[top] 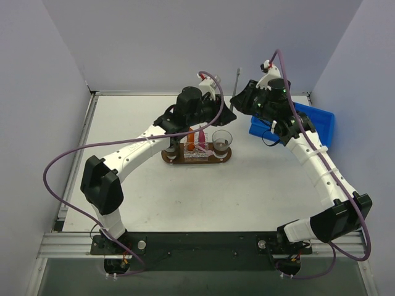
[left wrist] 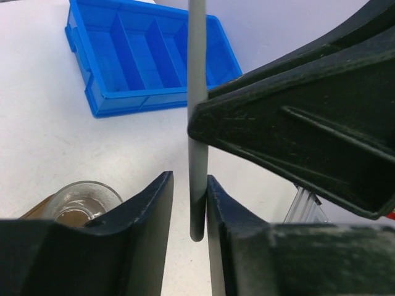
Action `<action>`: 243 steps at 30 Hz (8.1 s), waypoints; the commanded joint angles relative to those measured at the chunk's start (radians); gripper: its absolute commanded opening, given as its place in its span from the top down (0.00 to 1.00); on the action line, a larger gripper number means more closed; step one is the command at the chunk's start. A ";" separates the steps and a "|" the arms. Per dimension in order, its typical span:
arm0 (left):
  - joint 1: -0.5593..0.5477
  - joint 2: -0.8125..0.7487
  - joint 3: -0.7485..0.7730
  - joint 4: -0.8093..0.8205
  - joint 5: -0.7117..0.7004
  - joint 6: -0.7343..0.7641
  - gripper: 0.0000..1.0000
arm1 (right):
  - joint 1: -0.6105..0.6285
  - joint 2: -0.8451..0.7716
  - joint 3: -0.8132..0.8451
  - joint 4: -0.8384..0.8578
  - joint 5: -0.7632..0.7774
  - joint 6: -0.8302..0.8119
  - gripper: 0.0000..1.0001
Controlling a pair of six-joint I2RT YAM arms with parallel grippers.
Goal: Prepare toiletry sets of a toothbrush and toothpaste on the tray
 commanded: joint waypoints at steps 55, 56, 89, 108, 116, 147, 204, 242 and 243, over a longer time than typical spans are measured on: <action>-0.074 -0.312 -0.299 -0.186 -0.045 0.513 1.00 | -0.215 0.232 0.432 -0.564 -0.685 -0.138 0.71; -0.073 -0.312 -0.299 -0.185 -0.048 0.514 1.00 | -0.213 0.233 0.432 -0.569 -0.685 -0.139 0.71; 0.252 -0.502 -0.494 -0.162 0.021 0.277 0.22 | -0.008 -0.059 0.255 -0.381 -0.093 -0.366 1.00; 0.518 -0.605 -0.682 -0.311 -0.056 0.392 0.21 | 0.597 -0.067 -0.086 0.068 0.226 -0.909 1.00; 0.538 -0.685 -0.759 -0.248 -0.098 0.384 0.21 | 0.721 -0.014 -0.192 0.233 0.378 -1.078 1.00; 0.542 -0.703 -0.774 -0.236 -0.034 0.387 0.21 | 0.746 0.109 -0.226 0.293 0.438 -1.129 1.00; 0.542 -0.690 -0.776 -0.226 -0.008 0.392 0.21 | 0.691 0.209 -0.351 0.460 0.460 -1.207 1.00; 0.541 -0.683 -0.774 -0.229 -0.010 0.398 0.21 | 0.663 0.134 -0.396 0.476 0.386 -1.093 0.49; 0.542 -0.683 -0.774 -0.229 -0.010 0.398 0.21 | 0.663 0.129 -0.396 0.476 0.382 -1.089 0.48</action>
